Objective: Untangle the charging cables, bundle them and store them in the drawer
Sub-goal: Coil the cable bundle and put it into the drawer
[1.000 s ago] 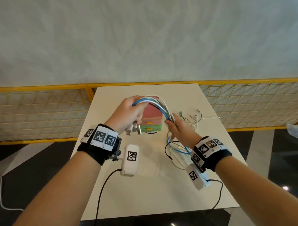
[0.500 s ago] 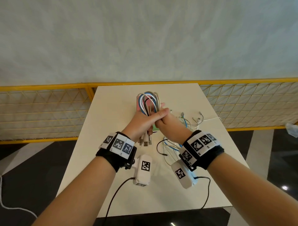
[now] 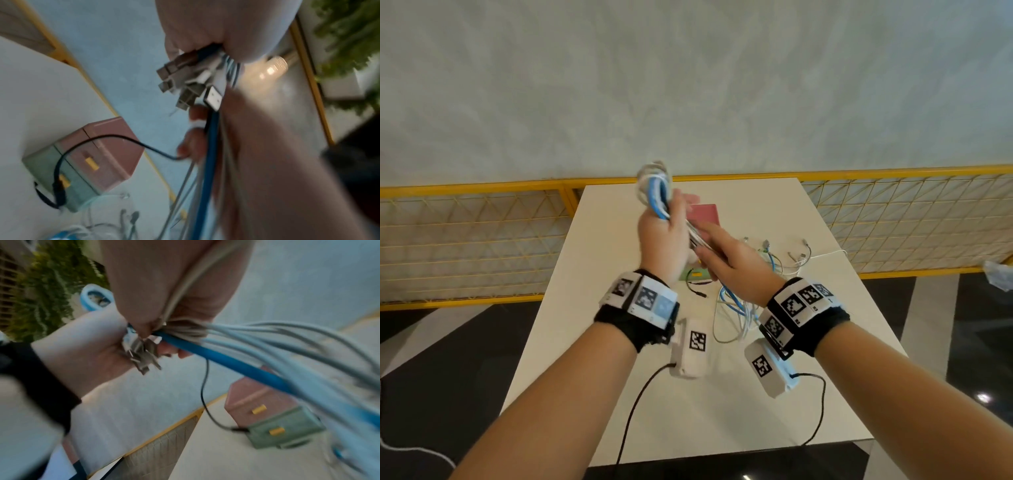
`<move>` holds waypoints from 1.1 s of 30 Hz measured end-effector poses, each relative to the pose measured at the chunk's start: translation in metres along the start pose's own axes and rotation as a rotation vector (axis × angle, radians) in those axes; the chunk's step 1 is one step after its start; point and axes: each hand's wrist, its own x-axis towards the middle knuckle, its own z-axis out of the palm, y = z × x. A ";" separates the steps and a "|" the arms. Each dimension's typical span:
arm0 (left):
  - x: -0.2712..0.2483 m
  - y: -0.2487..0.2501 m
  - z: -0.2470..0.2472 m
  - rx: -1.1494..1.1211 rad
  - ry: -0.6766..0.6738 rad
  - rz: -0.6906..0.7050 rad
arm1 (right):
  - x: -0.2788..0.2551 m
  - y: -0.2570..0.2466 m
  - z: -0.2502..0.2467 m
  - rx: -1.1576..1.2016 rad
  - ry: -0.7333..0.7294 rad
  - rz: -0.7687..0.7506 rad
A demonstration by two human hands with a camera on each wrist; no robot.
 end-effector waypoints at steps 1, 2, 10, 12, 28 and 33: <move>0.006 0.004 -0.004 -0.041 0.034 -0.010 | -0.004 0.005 0.003 0.000 -0.004 0.013; 0.011 0.007 -0.008 -0.113 0.042 -0.021 | -0.008 0.011 0.006 -0.007 -0.018 0.020; 0.018 0.016 -0.012 -0.359 -0.098 -0.084 | 0.000 0.015 0.006 -0.012 -0.076 0.109; 0.015 0.022 -0.011 -0.363 -0.109 -0.079 | 0.007 0.007 0.013 0.019 -0.021 0.093; 0.005 0.020 -0.049 0.045 -0.694 -0.369 | 0.030 0.022 -0.011 -0.342 0.085 0.306; -0.008 0.005 -0.041 0.271 -0.732 -0.294 | 0.032 0.013 -0.006 -0.456 0.043 0.185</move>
